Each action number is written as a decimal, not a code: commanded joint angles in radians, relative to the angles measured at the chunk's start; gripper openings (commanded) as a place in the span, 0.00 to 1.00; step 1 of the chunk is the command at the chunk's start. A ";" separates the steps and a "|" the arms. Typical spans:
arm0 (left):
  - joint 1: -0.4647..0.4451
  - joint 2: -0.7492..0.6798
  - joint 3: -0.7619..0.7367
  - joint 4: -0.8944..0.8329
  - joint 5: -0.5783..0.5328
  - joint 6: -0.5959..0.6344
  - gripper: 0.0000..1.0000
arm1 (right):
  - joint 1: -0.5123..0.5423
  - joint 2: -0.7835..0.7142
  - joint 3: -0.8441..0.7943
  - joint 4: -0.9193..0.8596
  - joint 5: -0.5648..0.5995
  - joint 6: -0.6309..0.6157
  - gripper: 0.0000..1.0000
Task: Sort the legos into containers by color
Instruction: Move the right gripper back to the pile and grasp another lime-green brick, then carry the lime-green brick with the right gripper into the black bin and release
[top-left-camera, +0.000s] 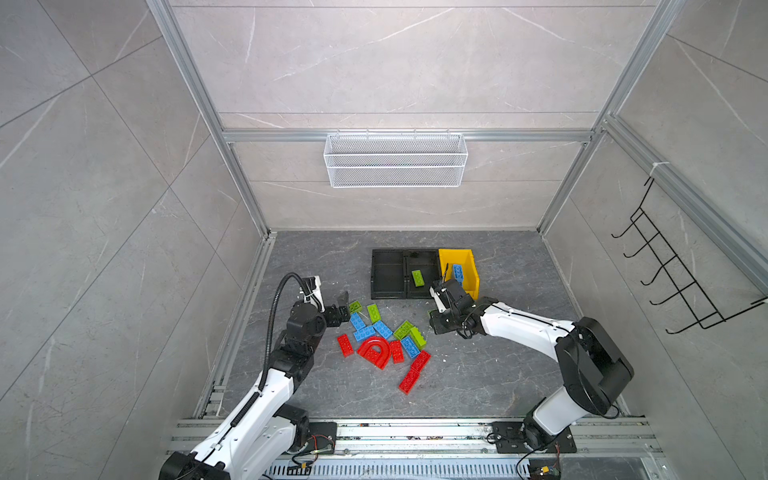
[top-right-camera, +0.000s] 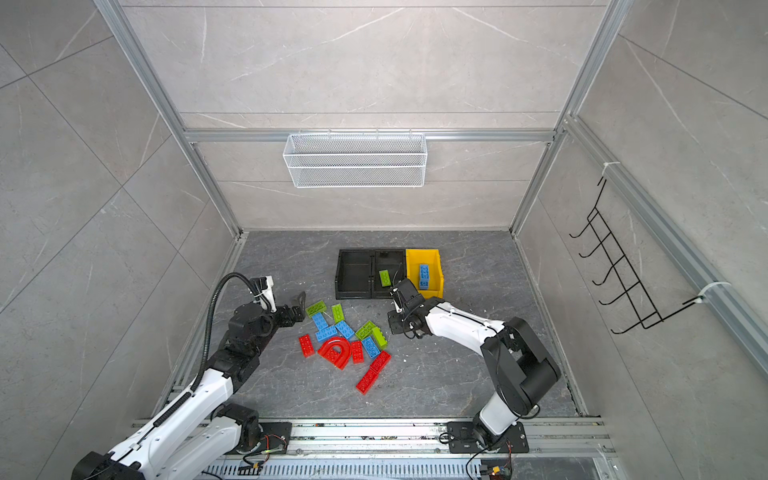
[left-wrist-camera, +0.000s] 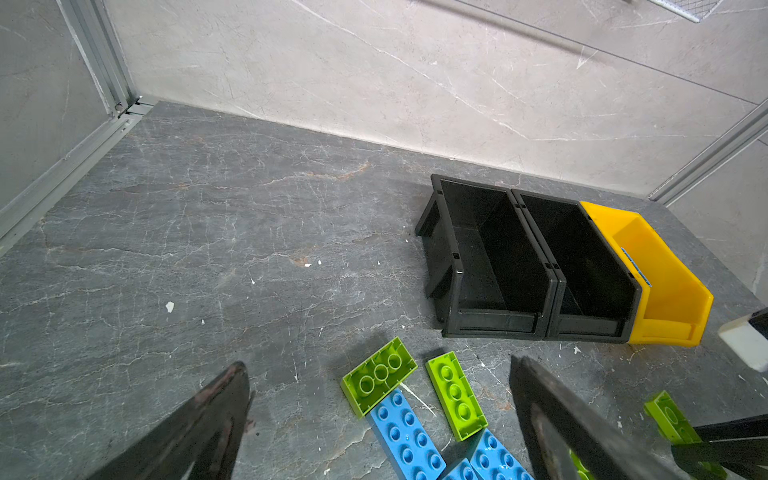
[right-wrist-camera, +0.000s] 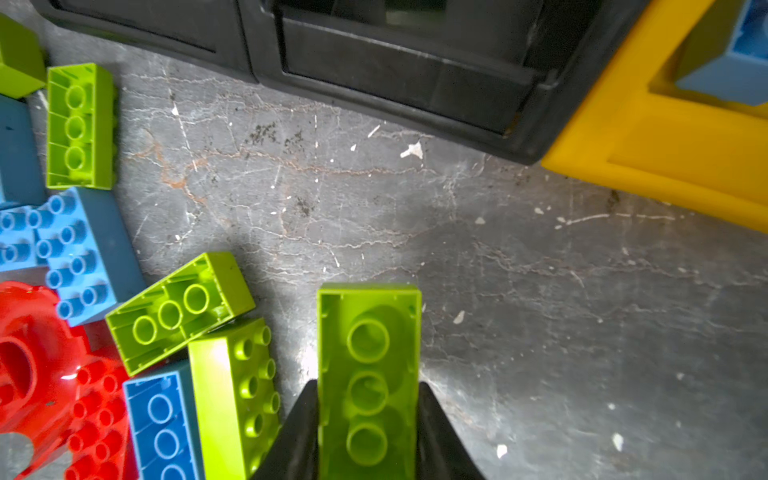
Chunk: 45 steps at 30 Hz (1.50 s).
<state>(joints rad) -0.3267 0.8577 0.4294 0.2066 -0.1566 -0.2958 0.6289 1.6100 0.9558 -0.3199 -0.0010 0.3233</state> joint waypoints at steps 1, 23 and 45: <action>0.002 -0.013 -0.003 0.028 -0.013 -0.004 1.00 | -0.030 -0.043 -0.004 0.079 -0.079 0.025 0.32; 0.003 -0.012 0.003 0.028 0.021 -0.023 1.00 | -0.153 0.322 0.524 -0.014 0.007 -0.035 0.30; 0.003 -0.046 -0.004 0.020 0.010 -0.022 1.00 | -0.151 0.273 0.577 -0.116 0.030 -0.073 0.57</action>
<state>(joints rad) -0.3267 0.8318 0.4294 0.2054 -0.1478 -0.3080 0.4755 1.9697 1.5436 -0.4023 0.0402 0.2684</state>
